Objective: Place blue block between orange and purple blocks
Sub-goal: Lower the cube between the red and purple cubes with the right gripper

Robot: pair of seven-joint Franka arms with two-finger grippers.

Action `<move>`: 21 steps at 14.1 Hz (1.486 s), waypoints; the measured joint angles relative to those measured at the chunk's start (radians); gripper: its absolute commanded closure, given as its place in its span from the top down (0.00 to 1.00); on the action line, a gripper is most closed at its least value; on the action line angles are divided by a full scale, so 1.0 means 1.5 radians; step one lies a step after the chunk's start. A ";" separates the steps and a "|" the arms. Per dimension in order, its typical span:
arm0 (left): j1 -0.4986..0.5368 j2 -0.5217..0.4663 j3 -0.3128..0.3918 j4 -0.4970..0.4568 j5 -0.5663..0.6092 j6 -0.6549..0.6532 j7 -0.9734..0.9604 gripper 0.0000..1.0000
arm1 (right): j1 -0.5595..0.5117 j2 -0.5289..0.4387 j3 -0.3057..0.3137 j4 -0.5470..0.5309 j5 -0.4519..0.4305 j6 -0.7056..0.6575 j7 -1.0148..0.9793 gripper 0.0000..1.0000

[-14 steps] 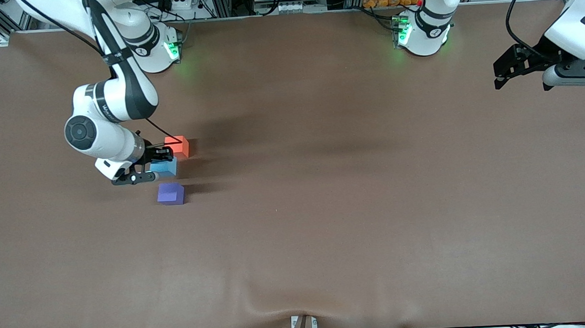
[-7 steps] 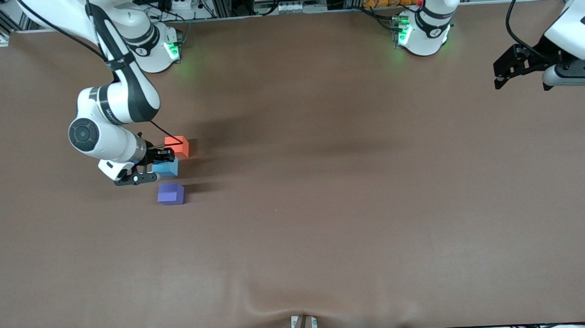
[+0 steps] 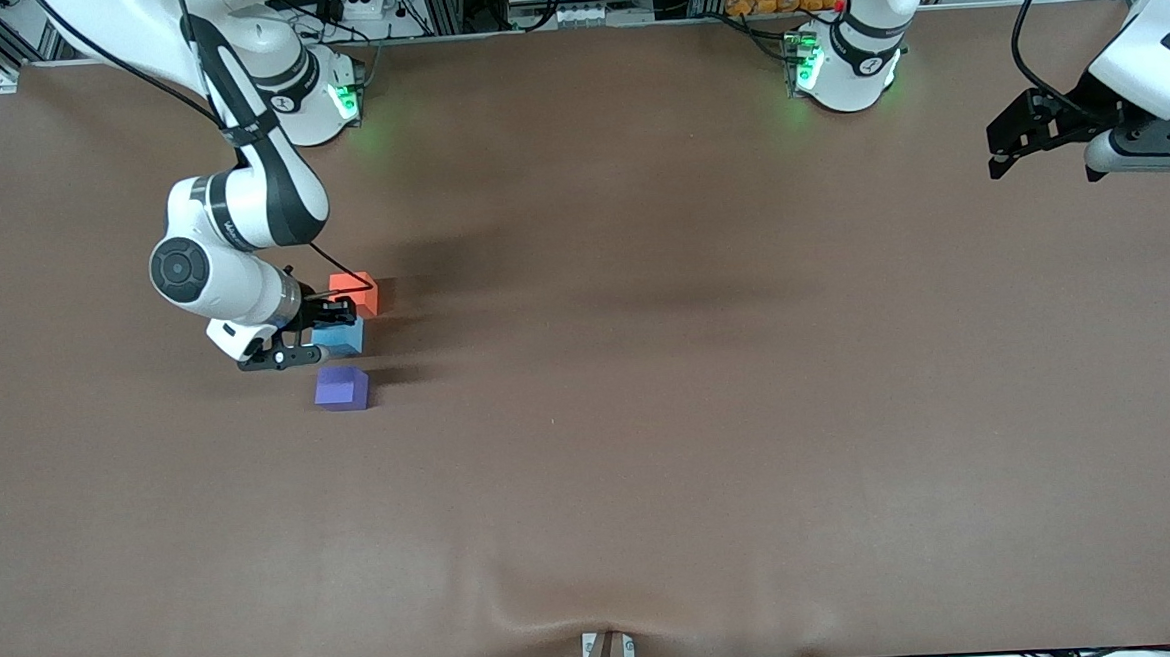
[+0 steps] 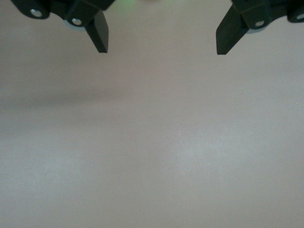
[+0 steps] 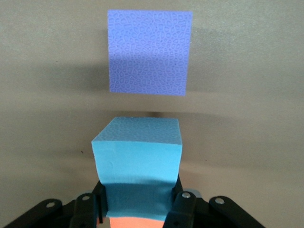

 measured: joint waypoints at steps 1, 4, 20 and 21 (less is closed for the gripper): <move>0.000 0.000 0.000 0.000 0.000 0.000 0.000 1.00 | 0.002 0.003 0.001 0.000 0.001 0.003 0.000 0.00; 0.000 0.000 0.000 0.000 0.000 0.000 0.000 1.00 | 0.004 0.017 0.002 0.000 0.002 0.017 0.000 0.00; 0.000 0.001 0.000 0.000 0.000 -0.001 0.000 1.00 | 0.006 0.040 0.002 -0.006 0.010 0.046 0.000 0.00; 0.000 0.001 0.000 0.000 0.000 -0.001 0.000 1.00 | 0.006 0.042 0.002 -0.007 0.010 0.049 0.000 0.00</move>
